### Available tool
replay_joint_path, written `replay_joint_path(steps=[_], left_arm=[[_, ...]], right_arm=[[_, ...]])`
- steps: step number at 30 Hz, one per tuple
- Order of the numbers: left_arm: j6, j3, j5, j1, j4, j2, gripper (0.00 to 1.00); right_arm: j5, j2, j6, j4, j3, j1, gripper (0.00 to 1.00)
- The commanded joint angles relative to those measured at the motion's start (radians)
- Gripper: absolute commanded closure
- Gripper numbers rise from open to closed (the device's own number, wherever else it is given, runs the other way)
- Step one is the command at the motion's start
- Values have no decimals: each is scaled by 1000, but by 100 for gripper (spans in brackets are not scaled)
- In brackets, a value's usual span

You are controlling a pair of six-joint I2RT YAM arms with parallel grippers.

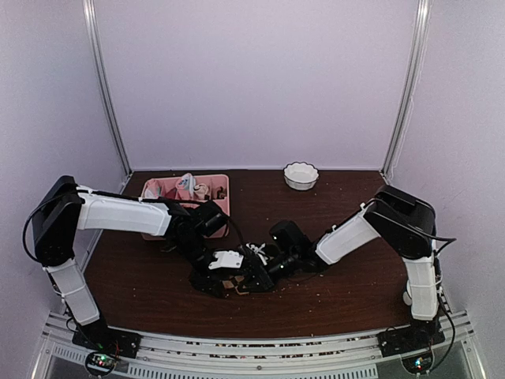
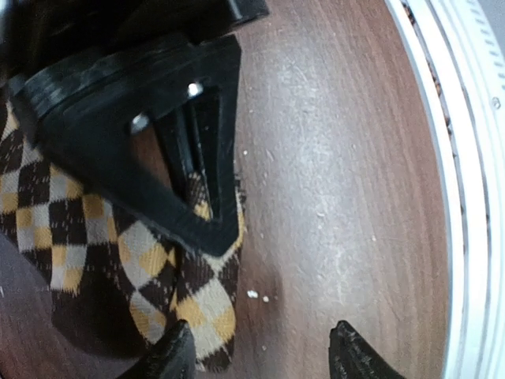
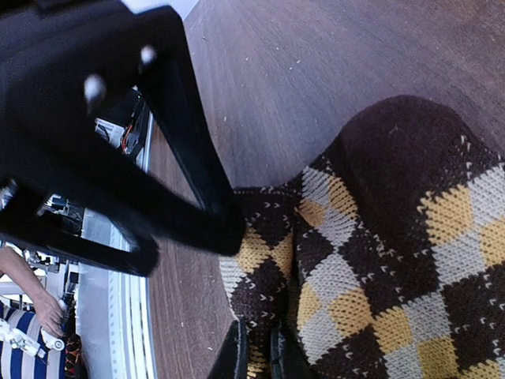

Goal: Roll the socks
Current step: Roll the sock at the center of the board.

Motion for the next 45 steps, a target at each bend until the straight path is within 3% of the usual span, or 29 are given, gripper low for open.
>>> replay_joint_path(steps=[1, 12, 17, 21, 24, 26, 33, 37, 38, 39, 41, 44, 45], left_arm=[[46, 64, -48, -13, 49, 65, 48], [66, 78, -103, -14, 36, 142, 65], [63, 127, -44, 2, -42, 168, 75], [49, 224, 46, 38, -160, 242, 83], [37, 271, 90, 62, -215, 287, 100], [36, 296, 99, 64, -245, 313, 100], [42, 377, 111, 66, -353, 395, 100], [37, 413, 119, 73, -395, 436, 100], [31, 426, 126, 76, -405, 445, 100], [26, 441, 135, 79, -417, 455, 100], [19, 482, 148, 85, -454, 485, 100], [11, 507, 156, 86, -480, 508, 100], [8, 514, 158, 87, -486, 515, 100]], right_arm=[[208, 110, 25, -302, -61, -26, 100], [186, 94, 79, -241, -80, -38, 100], [205, 54, 69, -216, -108, -42, 86], [273, -29, 47, -120, -188, -42, 81], [342, -102, 44, -4, -281, -40, 74], [361, -147, 48, 93, -349, -39, 67], [477, -248, 11, 208, -490, -30, 66], [650, -387, -51, 227, -579, -5, 55], [706, -424, -75, 220, -594, 5, 14], [763, -468, -102, 209, -608, 17, 2], [867, -532, -116, 182, -622, 30, 0], [1071, -570, 52, 210, -653, 10, 0], [1012, -571, 100, 280, -679, -17, 0]])
